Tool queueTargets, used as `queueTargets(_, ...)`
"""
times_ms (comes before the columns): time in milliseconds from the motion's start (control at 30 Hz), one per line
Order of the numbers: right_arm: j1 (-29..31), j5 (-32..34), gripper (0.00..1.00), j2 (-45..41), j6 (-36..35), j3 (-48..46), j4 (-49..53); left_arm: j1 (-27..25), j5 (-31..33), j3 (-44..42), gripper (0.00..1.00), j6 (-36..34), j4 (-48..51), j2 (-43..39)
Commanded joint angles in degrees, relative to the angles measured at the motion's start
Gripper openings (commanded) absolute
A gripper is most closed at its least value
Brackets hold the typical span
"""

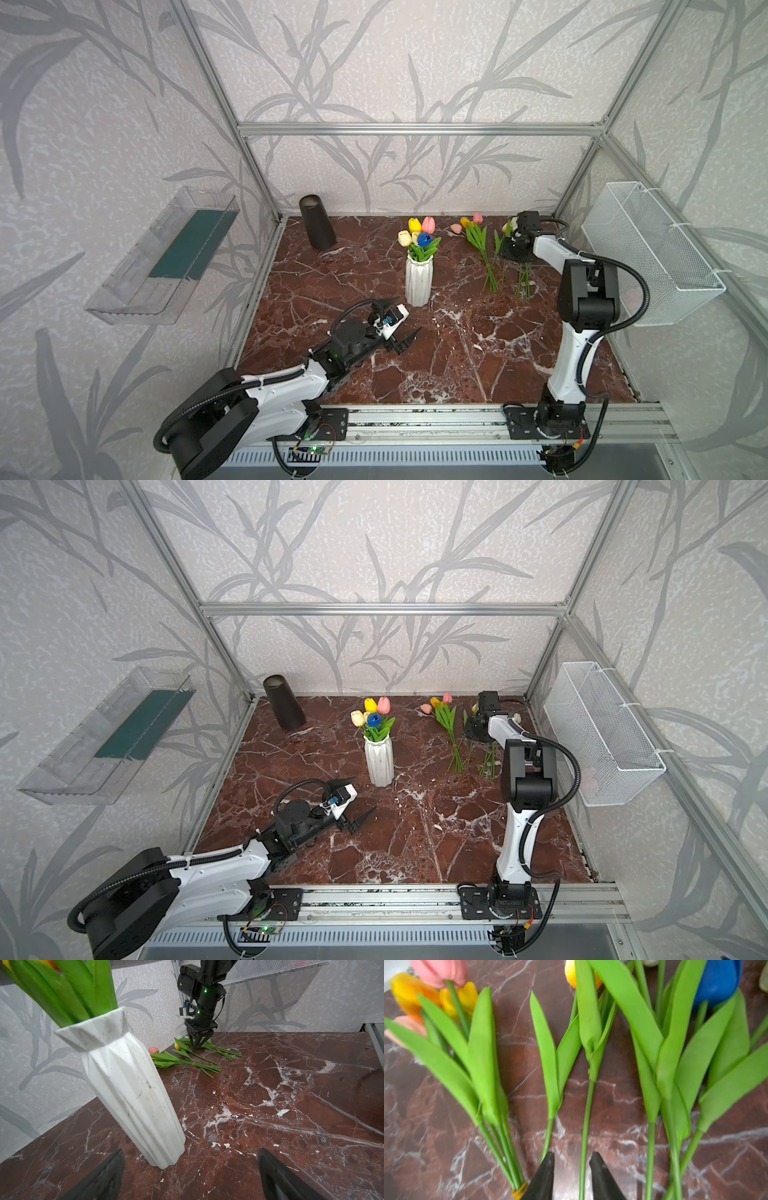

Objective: Arrange the flowers into the vase
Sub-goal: 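Move the right gripper back over the tulip pile, then lower the right gripper onto a white tulip stem and grasp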

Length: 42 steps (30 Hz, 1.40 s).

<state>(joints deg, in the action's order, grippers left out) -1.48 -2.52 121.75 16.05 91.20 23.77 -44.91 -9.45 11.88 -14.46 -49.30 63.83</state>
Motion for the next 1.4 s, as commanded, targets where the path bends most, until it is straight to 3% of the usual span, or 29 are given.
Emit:
queueTargets(0,0.5,3.4,0.32,3.8,0.0,4.1,6.7,-0.2,-0.2,0.7,0.99,-1.2,-0.6,-0.5)
queueTargets(200,0.6,6.3,0.29,8.3,0.1,8.8,9.7,-0.2,0.0,0.8,0.99,-1.2,0.1,-0.9)
queueTargets(433,0.8,6.0,0.03,11.4,-0.8,12.6,13.1,-0.1,-0.2,0.9,0.99,-1.3,-0.6,0.0)
queueTargets(533,1.4,5.3,0.0,9.7,-2.1,11.7,11.8,-0.1,-0.8,0.8,0.99,-0.8,-0.4,-0.7)
queueTargets(700,1.5,2.7,0.0,2.9,-2.4,8.5,10.8,-0.1,-0.3,0.7,0.99,-1.2,-0.5,-0.6)
queueTargets(1067,2.1,-4.3,0.0,-21.0,-1.4,-5.6,6.2,-0.2,-0.2,0.4,0.99,-0.5,0.0,-2.2)
queueTargets(1233,2.1,-9.5,0.0,-32.5,-1.0,-15.9,-5.1,-0.2,-0.5,0.4,0.99,-0.4,-0.1,-2.2)
queueTargets(1367,2.1,-9.4,0.0,-36.1,-1.1,-17.0,-4.6,-0.2,-0.4,0.6,0.99,-0.7,-0.7,-1.1)
